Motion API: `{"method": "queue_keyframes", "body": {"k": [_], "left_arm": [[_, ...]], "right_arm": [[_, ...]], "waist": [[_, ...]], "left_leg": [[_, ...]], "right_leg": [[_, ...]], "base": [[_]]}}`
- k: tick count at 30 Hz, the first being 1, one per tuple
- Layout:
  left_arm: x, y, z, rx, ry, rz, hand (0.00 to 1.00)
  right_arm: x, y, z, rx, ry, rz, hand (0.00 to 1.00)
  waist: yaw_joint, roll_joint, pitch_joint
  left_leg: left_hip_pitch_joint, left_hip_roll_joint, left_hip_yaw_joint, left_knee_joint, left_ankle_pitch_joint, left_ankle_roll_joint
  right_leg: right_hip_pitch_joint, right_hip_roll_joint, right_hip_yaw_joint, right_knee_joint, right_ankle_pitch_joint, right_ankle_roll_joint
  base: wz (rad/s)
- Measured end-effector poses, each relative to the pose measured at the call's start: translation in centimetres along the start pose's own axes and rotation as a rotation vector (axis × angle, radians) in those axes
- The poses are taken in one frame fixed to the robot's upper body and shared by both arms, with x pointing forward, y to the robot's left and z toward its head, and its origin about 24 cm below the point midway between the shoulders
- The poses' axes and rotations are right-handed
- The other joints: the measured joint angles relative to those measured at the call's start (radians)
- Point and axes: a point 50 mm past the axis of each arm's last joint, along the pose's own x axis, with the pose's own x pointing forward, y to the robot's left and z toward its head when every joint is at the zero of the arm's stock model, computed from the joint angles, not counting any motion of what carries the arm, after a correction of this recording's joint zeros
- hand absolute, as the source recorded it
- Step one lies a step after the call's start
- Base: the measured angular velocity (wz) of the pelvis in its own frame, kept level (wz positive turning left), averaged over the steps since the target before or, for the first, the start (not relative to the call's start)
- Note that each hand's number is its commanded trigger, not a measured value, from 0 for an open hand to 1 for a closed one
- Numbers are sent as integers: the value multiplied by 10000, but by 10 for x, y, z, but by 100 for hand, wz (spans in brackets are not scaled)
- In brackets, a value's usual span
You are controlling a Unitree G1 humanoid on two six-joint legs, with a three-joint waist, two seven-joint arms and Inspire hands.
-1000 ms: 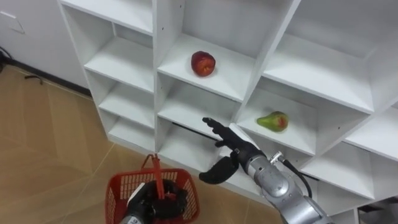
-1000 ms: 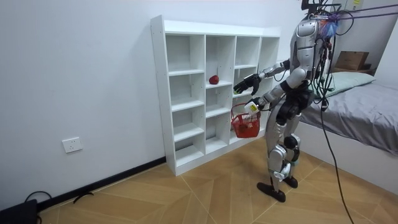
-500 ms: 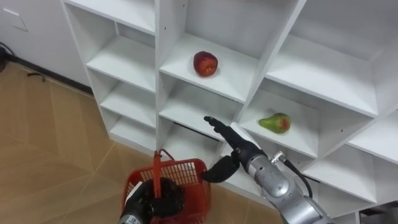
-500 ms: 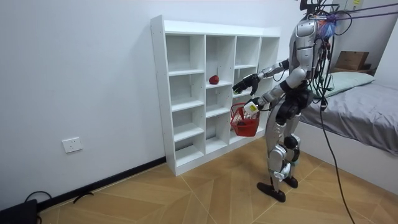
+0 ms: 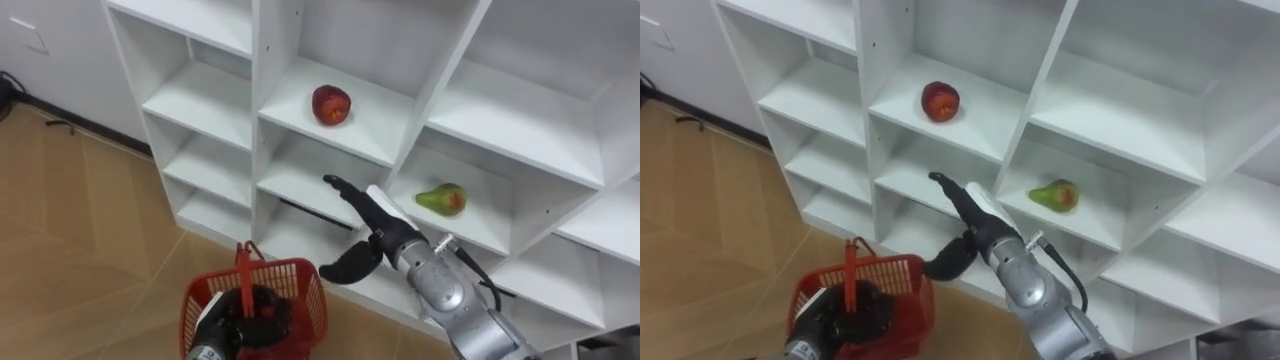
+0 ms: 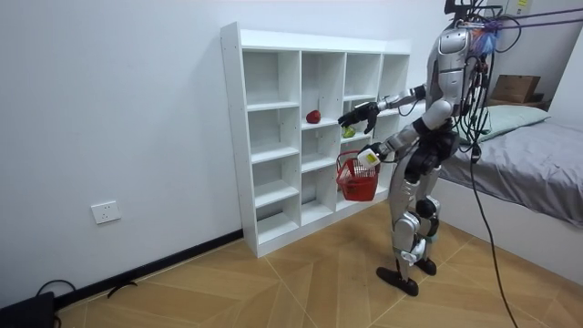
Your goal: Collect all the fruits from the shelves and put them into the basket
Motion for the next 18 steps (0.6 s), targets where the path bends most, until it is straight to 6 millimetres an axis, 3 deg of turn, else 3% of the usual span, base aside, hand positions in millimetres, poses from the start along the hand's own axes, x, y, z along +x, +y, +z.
{"method": "queue_keyframes", "body": {"k": [11,18], "left_arm": [[-9,13,-14,-146,323,551,100],[-13,18,-20,-440,478,841,100]], "right_arm": [[-2,-18,29,54,-1316,-589,0],[-3,-25,33,162,-1489,-850,0]], "waist": [[60,0,13],[306,-98,7]], "left_leg": [[222,-9,-24,-21,0,0],[217,-16,-11,-81,4,-1]], "right_leg": [[138,-2,12,-27,-2,3],[164,1,-3,-146,-2,2]], "base": [[0],[0]]}}
